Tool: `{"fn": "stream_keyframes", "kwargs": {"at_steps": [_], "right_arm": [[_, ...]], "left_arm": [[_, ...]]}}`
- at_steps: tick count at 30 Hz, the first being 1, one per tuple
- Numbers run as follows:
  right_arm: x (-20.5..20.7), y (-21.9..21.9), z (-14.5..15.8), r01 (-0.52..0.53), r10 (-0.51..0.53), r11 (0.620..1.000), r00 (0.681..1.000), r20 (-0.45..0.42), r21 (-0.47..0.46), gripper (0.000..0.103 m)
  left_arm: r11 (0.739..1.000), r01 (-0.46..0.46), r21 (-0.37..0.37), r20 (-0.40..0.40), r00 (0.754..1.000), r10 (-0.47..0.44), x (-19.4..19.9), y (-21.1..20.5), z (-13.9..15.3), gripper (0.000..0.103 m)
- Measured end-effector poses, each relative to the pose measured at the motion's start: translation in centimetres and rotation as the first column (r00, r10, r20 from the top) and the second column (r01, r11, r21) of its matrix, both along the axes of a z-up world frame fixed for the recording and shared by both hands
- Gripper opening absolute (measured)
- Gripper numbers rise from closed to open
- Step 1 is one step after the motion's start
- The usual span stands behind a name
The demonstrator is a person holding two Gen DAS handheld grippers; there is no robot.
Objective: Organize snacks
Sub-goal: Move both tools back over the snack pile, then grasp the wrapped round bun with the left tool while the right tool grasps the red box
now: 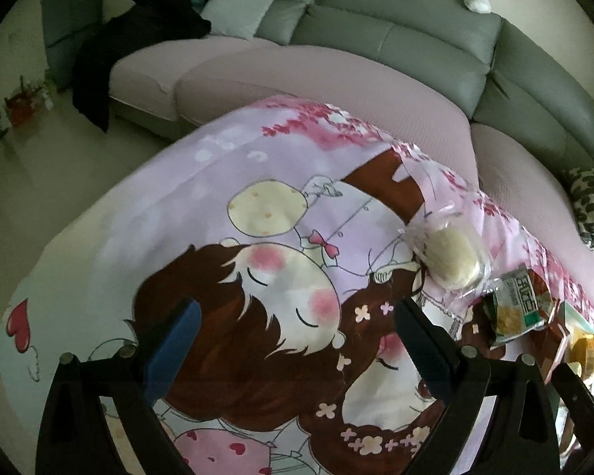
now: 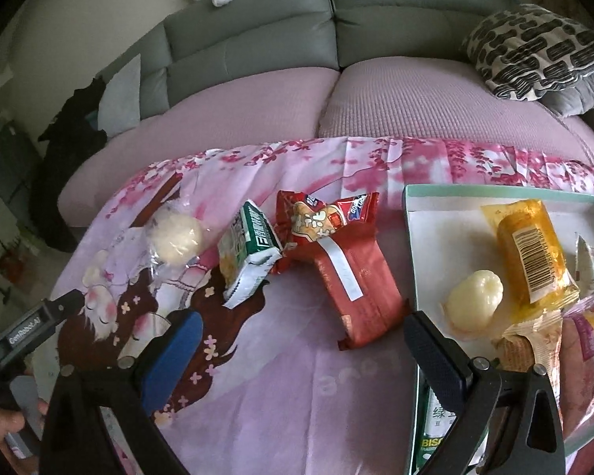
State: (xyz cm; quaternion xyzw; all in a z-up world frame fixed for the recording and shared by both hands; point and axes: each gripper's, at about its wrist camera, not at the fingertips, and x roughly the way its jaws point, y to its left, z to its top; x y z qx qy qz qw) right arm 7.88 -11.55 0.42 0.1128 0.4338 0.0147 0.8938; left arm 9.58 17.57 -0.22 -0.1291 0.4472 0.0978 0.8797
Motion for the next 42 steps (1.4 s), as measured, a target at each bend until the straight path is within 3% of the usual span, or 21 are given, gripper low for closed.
{"fn": "stream_keyframes", "kwargs": {"at_steps": [6, 10, 17, 23, 32, 35, 37, 42], "right_arm": [[0.1, -0.6, -0.4, 0.007, -0.008, 0.999, 1.0, -0.006, -0.044, 0.103], [0.3, -1.2, -0.3, 0.026, -0.026, 0.998, 1.0, -0.005, -0.052, 0.102], [1.9, -0.7, 0.2, 0.012, -0.011, 0.998, 1.0, 0.016, -0.069, 0.089], [3.4, -0.5, -0.4, -0.005, 0.004, 0.994, 1.0, -0.005, -0.11, 0.08], [4.3, -1.3, -2.0, -0.003, -0.002, 0.994, 0.999, -0.045, -0.113, 0.065], [4.4, -1.4, -2.1, -0.001, -0.004, 0.993, 0.999, -0.044, -0.116, 0.052], [4.3, -1.7, -2.1, 0.002, -0.007, 0.995, 0.999, -0.043, -0.104, 0.052], [3.8, -2.2, -1.7, 0.017, -0.019, 0.998, 0.999, -0.028, -0.068, 0.046]], "left_arm": [[0.994, 0.078, -0.072, -0.023, 0.997, -0.08, 1.5, 0.0, -0.8, 0.098], [0.986, 0.146, -0.077, -0.012, 0.989, -0.147, 3.2, -1.2, -0.3, 0.098], [0.956, 0.256, -0.144, 0.026, 0.967, -0.255, 7.1, -3.4, 0.9, 0.098], [0.929, 0.301, -0.213, 0.005, 0.952, -0.307, 9.6, -6.1, -0.2, 0.098], [0.929, 0.295, -0.221, -0.072, 0.945, -0.318, 11.9, -8.9, -2.5, 0.095], [0.926, 0.29, -0.243, -0.066, 0.947, -0.314, 12.0, -9.0, -2.6, 0.085], [0.925, 0.288, -0.247, -0.056, 0.949, -0.311, 11.8, -9.0, -2.4, 0.073], [0.929, 0.274, -0.249, -0.042, 0.955, -0.293, 11.2, -8.8, -2.2, 0.06]]}}
